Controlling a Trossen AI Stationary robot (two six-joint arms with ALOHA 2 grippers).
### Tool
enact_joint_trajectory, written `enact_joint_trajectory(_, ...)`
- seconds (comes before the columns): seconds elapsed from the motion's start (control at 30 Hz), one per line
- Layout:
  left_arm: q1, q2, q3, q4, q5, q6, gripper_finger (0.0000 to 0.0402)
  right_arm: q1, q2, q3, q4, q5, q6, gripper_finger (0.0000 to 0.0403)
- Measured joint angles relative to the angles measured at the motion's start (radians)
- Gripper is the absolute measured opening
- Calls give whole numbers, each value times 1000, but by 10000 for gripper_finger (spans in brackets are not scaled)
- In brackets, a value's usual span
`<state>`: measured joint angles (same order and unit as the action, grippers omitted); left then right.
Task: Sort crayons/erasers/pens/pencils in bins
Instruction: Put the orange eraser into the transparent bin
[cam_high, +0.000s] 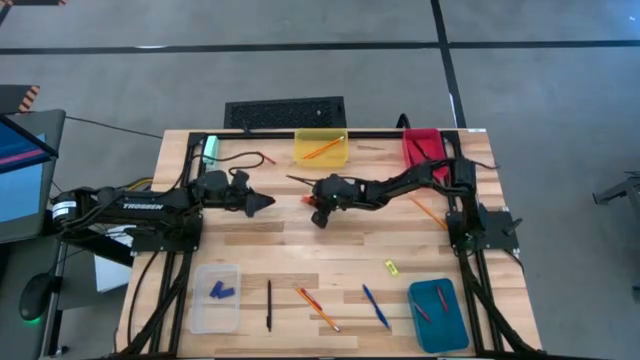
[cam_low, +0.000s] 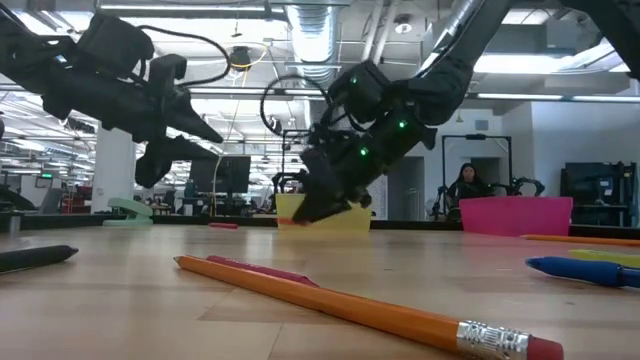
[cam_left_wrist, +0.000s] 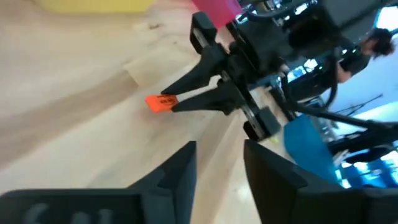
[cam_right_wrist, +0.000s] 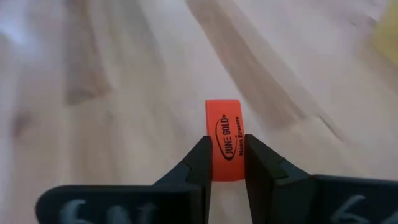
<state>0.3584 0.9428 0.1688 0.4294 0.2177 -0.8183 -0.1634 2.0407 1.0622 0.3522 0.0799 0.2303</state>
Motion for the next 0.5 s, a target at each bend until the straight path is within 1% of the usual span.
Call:
enact_joint_trajectory(0.1, 0, 0, 0, -5, 11, -60, 150, 24, 0, 0, 62, 1, -10, 77)
enact_joint_trajectory(0.23, 0, 0, 0, -23, 14, -121, 171, 50, -2, 0, 170, 1, -31, 77)
enact_joint_trajectory(0.4, 0, 0, 0, -22, 32, -181, 176, 73, -2, 2, 294, 3, -90, 77)
enact_joint_trajectory(0.5, 0, 0, 0, -11, 36, -214, 177, 84, -3, 26, 317, 6, -150, 77)
